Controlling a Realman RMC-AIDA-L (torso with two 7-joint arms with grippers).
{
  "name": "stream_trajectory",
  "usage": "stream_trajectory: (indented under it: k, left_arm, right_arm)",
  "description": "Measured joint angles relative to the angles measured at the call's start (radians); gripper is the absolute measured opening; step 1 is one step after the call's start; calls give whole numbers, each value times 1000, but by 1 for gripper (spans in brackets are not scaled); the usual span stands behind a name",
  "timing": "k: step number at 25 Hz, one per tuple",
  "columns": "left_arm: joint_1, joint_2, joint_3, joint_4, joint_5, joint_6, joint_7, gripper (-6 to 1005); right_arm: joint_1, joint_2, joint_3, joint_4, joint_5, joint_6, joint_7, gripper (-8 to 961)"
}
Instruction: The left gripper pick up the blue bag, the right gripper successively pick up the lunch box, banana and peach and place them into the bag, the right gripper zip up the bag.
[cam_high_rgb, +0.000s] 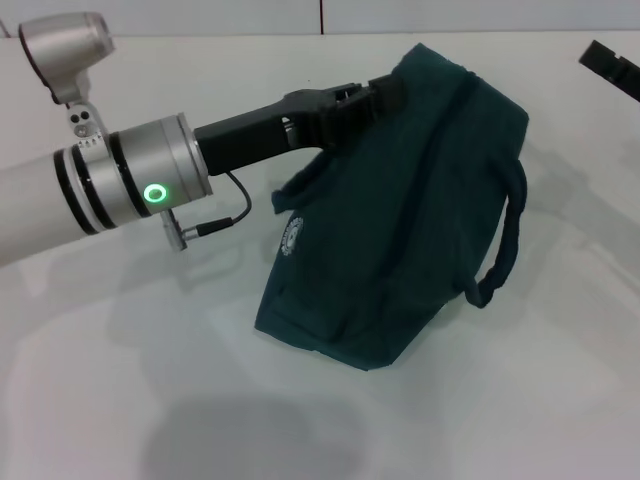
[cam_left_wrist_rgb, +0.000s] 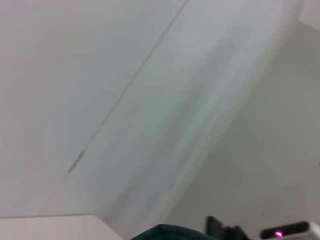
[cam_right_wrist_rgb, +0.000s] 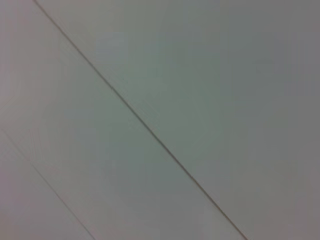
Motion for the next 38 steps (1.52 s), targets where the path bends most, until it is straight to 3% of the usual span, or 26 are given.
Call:
stream_trajectory:
  k: [5,11,16,22,24,29,31,33,35,38]
  left_arm:
    - [-10,0,2,-9,-5,-67,-5,123]
    - [-9,-1,3,-45,-104,-74,51,142]
    - [-8,9,1,-25,-127,-61,46,334]
    - [27,27,2,129,-99,-11,19,571]
    - [59,46,0,207,-65,10,-4,799]
    - [130,108,-4,334,4,135,-1,883]
    - [161,128,-5,369,27,172,22,883]
    - [191,146,-6,389,57,197,40,882]
    - [217,158,-6,395,96,220,56,882]
    - [248,164,-6,397,141,273,105,881]
  right_arm:
    - [-11,-5,1,-3,-2,-26,-2,886]
    - [-12,-29,-8,-6,-15,-88,-16,886]
    - [-4,-58,-9,-7,-43,-162,-66,886]
    - [1,-81,-12,-35,-76,-319,-164,886]
    - [3,-80,-12,-58,-112,-347,-177,886]
    - [4,-43,-13,-122,-239,-394,-230,886]
    - [3,-5,-13,-158,-291,-427,-275,886]
    - [2,18,-14,-179,-323,-438,-297,886]
    - [1,33,-28,-191,-349,-446,-320,886]
    - [-1,38,-96,-191,-357,-455,-366,886]
